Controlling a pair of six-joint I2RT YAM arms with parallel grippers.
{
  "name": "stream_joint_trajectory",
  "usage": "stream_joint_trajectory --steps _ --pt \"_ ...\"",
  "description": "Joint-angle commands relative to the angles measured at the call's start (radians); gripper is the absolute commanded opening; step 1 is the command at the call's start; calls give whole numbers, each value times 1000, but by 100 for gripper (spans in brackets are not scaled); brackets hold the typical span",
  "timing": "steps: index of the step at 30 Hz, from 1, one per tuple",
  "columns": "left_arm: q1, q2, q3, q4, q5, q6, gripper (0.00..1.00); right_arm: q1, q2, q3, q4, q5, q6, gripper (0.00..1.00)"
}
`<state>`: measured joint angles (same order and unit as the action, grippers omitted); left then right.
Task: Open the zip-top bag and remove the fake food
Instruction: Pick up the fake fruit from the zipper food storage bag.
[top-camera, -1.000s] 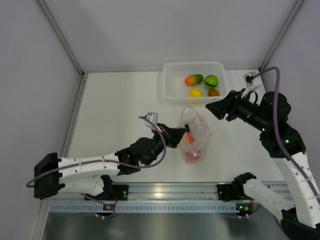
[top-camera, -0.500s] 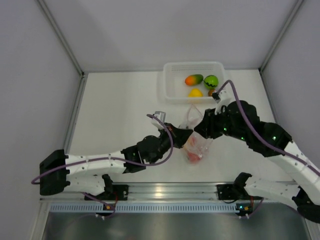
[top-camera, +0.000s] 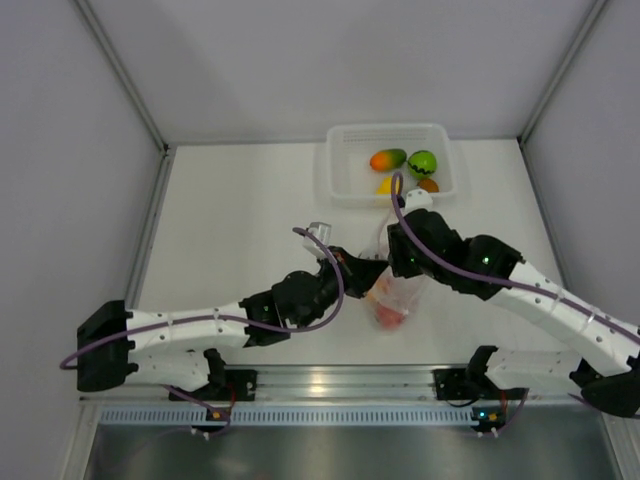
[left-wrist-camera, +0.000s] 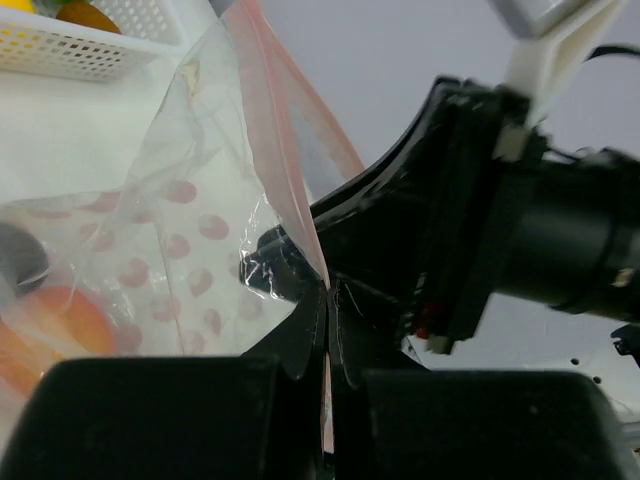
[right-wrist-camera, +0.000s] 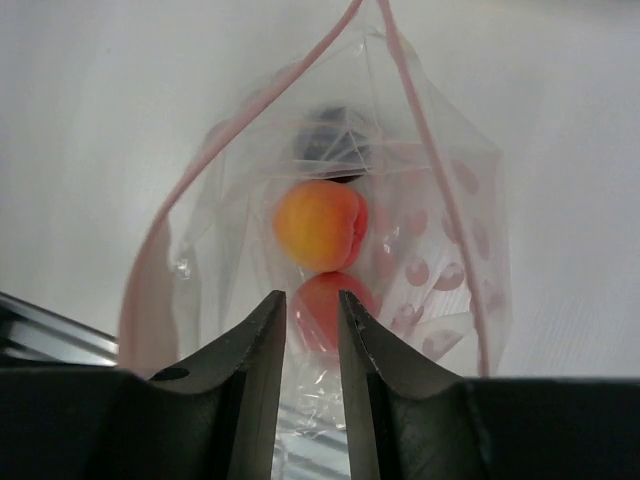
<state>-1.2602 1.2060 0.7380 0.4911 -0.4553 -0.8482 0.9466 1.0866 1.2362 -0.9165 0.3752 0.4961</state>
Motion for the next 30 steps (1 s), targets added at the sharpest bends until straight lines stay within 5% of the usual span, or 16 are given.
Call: stream_joint_trajectory --steps 1,15,30 --pt "-5 -42 6 72 3 -17 0 9 1 -38 16 51 12 28" --pt "-13 -59 37 72 63 -51 0 8 39 -155 185 16 124 28" --pt "-24 -106 -61 63 -108 -81 0 0 25 -69 167 103 185 23"
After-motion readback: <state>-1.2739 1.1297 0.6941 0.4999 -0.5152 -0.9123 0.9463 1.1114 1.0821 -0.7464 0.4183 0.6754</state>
